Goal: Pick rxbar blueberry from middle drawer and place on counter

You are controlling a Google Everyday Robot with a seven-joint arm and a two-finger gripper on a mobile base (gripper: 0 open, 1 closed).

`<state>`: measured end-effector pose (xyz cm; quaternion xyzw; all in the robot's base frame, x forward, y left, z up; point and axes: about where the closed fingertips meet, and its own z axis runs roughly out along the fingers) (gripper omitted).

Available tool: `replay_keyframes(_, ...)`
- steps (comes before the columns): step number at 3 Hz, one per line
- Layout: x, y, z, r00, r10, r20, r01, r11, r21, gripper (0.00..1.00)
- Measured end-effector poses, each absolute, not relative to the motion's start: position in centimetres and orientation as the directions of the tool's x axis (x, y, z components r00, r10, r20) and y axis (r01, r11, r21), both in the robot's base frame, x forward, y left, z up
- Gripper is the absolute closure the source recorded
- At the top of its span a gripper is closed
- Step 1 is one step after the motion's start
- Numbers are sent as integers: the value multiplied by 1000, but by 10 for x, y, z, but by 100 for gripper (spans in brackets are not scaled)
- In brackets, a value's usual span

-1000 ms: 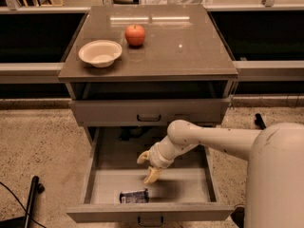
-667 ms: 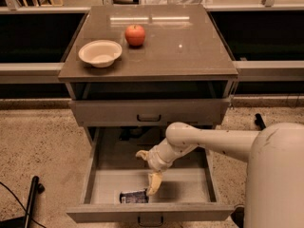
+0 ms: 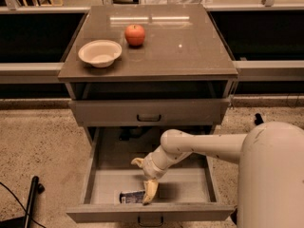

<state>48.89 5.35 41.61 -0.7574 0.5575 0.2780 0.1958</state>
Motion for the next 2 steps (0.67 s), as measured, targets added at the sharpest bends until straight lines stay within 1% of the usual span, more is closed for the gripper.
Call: replay_keyframes(2, 487, 56, 411, 226, -736, -638, -954, -301, 9, 6)
